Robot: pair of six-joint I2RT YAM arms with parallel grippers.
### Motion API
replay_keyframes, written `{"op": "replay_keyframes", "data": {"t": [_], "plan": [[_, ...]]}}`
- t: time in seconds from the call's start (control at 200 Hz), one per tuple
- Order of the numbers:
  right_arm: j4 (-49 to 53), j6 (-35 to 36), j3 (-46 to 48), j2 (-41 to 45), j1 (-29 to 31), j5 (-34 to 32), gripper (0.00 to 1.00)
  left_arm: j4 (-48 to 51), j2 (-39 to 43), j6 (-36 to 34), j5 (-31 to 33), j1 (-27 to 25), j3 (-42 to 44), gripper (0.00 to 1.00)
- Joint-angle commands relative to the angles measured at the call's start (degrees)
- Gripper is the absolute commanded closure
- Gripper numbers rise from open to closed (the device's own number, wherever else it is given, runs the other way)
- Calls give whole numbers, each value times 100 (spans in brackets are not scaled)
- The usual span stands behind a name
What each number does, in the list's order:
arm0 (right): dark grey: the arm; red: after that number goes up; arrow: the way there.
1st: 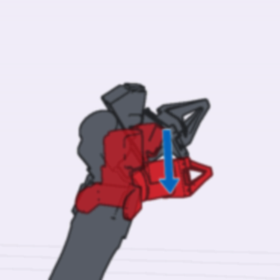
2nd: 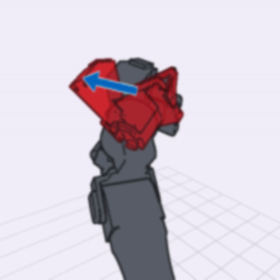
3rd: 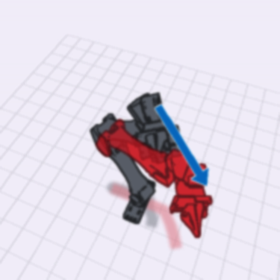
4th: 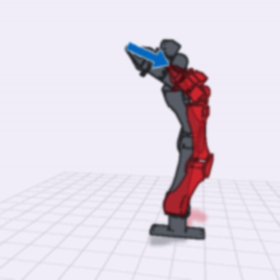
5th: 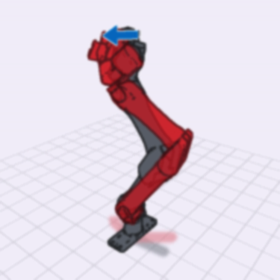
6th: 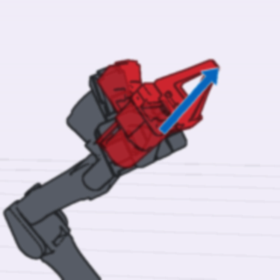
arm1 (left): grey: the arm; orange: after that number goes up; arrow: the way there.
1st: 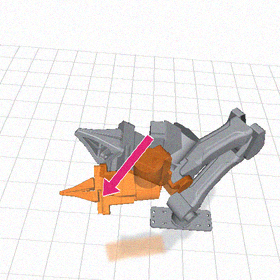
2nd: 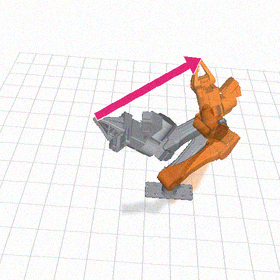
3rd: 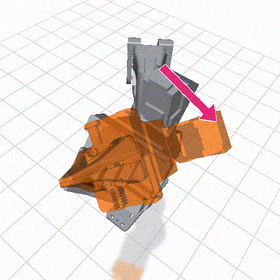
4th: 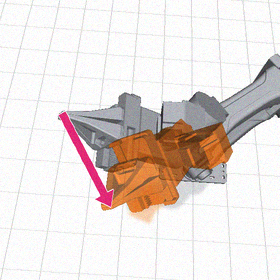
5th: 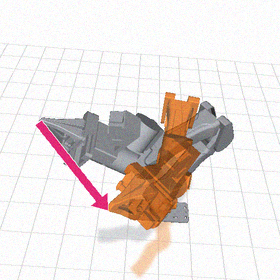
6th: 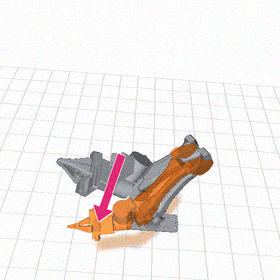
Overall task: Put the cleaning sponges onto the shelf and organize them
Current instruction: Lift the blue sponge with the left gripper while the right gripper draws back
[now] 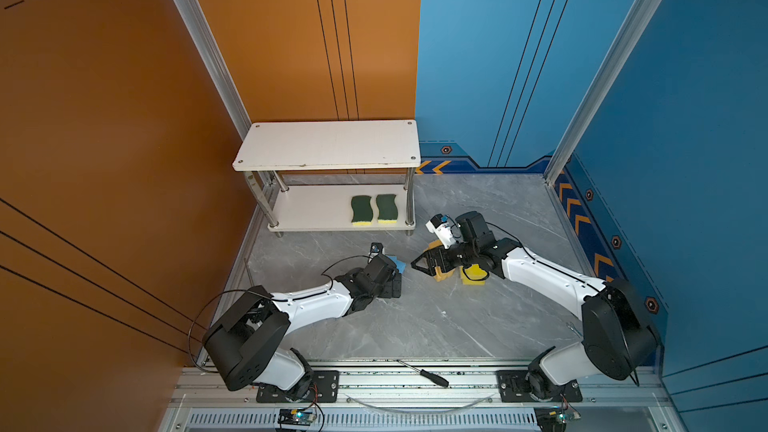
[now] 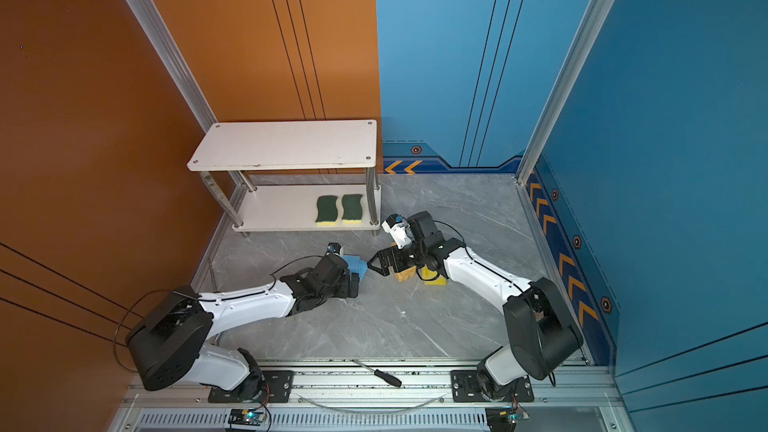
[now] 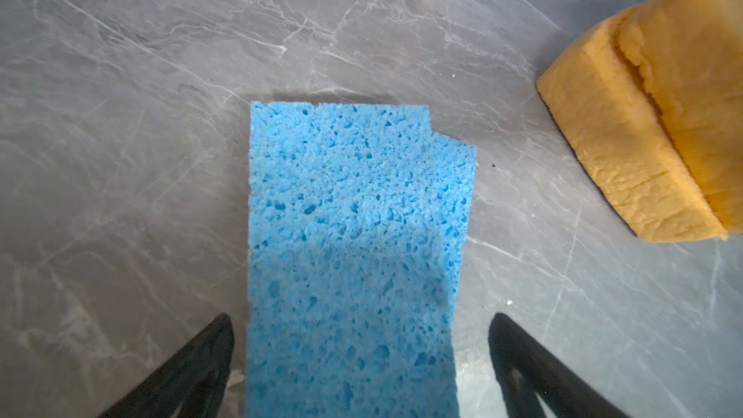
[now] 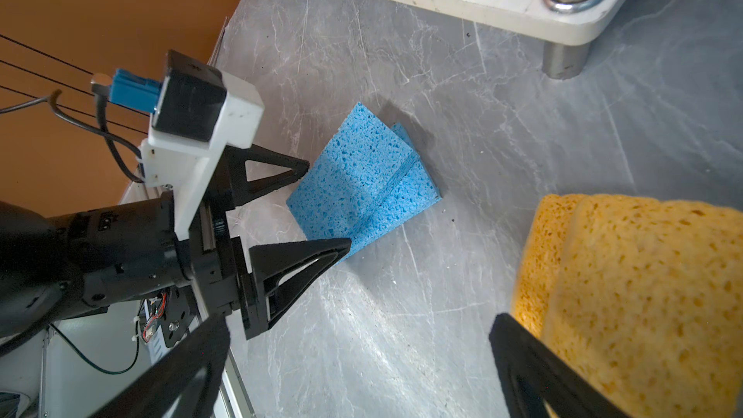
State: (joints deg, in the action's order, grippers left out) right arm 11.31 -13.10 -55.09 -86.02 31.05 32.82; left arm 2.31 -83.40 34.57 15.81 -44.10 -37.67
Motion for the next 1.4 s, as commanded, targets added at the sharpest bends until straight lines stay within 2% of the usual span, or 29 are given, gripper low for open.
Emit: {"op": "replay_keyframes", "data": {"t": [0.0,0.15,1.046,1.071,1.392], "plan": [[-131,-68,124,146,-47,-12,0,-2,-105,103,245,-62,-144,2],[-182,-96,163,149,-56,-21,0,24,-157,130,277,-62,-162,5],[-323,-171,243,129,-58,23,0,311,-487,123,526,-283,-284,12],[-323,-169,244,121,-55,22,0,327,-486,129,542,-287,-298,17],[-351,-184,262,129,-57,32,0,567,-536,83,704,-357,-452,23]]}}
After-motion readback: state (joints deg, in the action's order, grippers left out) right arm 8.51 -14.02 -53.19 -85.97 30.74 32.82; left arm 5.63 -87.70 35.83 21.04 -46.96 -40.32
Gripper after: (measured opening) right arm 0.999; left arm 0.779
